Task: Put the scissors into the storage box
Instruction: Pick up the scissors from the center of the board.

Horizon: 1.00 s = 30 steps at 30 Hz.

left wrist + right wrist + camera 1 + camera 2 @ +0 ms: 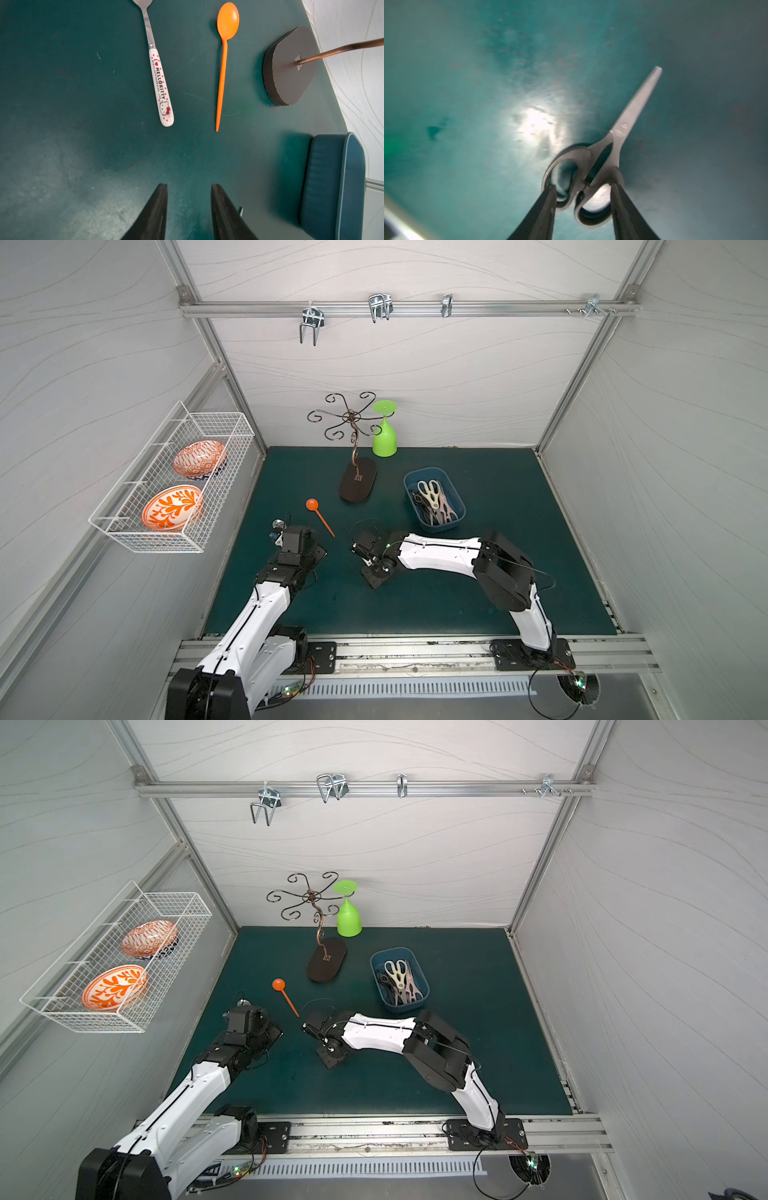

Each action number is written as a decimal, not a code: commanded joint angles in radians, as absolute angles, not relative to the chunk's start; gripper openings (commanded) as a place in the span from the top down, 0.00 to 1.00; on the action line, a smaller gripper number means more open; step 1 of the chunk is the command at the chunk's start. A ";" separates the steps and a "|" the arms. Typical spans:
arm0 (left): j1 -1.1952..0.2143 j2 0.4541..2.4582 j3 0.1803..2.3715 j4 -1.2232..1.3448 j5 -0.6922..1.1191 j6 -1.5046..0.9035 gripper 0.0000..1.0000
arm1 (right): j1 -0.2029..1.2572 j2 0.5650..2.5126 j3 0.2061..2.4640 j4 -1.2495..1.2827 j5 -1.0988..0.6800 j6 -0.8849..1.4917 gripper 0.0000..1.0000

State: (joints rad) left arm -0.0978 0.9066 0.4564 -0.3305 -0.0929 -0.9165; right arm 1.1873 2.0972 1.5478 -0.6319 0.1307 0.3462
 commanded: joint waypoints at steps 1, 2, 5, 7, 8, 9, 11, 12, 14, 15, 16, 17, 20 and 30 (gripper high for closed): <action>-0.092 0.913 0.485 -0.295 -0.086 -0.919 0.62 | 1.176 2.099 1.587 -0.727 0.241 0.272 0.52; -0.091 0.914 0.485 -0.295 -0.083 -0.919 0.62 | 1.175 2.093 1.591 -0.731 0.240 0.259 0.52; -0.092 0.916 0.486 -0.293 -0.081 -0.919 0.62 | 1.174 2.047 1.568 -0.710 0.204 0.242 0.52; -0.092 0.917 0.485 -0.290 -0.081 -0.919 0.62 | 1.174 2.023 1.553 -0.704 0.193 0.251 0.52; -0.092 0.919 0.486 -0.289 -0.081 -0.919 0.62 | 1.171 2.016 1.547 -0.704 0.190 0.257 0.53; -0.092 0.921 0.485 -0.285 -0.080 -0.919 0.62 | 1.164 2.013 1.545 -0.708 0.182 0.265 0.53; -0.092 0.925 0.484 -0.282 -0.078 -0.920 0.62 | 1.145 2.019 1.543 -0.715 0.158 0.279 0.56; -0.092 0.927 0.483 -0.281 -0.078 -0.922 0.62 | 1.134 2.022 1.541 -0.714 0.145 0.282 0.61; -0.091 0.926 0.482 -0.281 -0.077 -0.919 0.62 | 1.123 2.026 1.539 -0.706 0.133 0.277 0.63; -0.091 0.924 0.480 -0.281 -0.077 -0.919 0.62 | 1.123 2.032 1.543 -0.706 0.134 0.272 0.64; -0.092 0.923 0.479 -0.280 -0.077 -0.919 0.62 | 1.123 2.038 1.551 -0.712 0.126 0.270 0.65; -0.092 0.923 0.479 -0.280 -0.078 -0.919 0.62 | 1.123 2.048 1.559 -0.721 0.116 0.271 0.65; -0.093 0.920 0.476 -0.279 -0.080 -0.918 0.62 | 1.124 2.069 1.558 -0.728 0.107 0.290 0.68; -0.092 0.922 0.466 -0.270 -0.075 -0.920 0.62 | 1.138 2.108 1.546 -0.734 0.107 0.325 0.68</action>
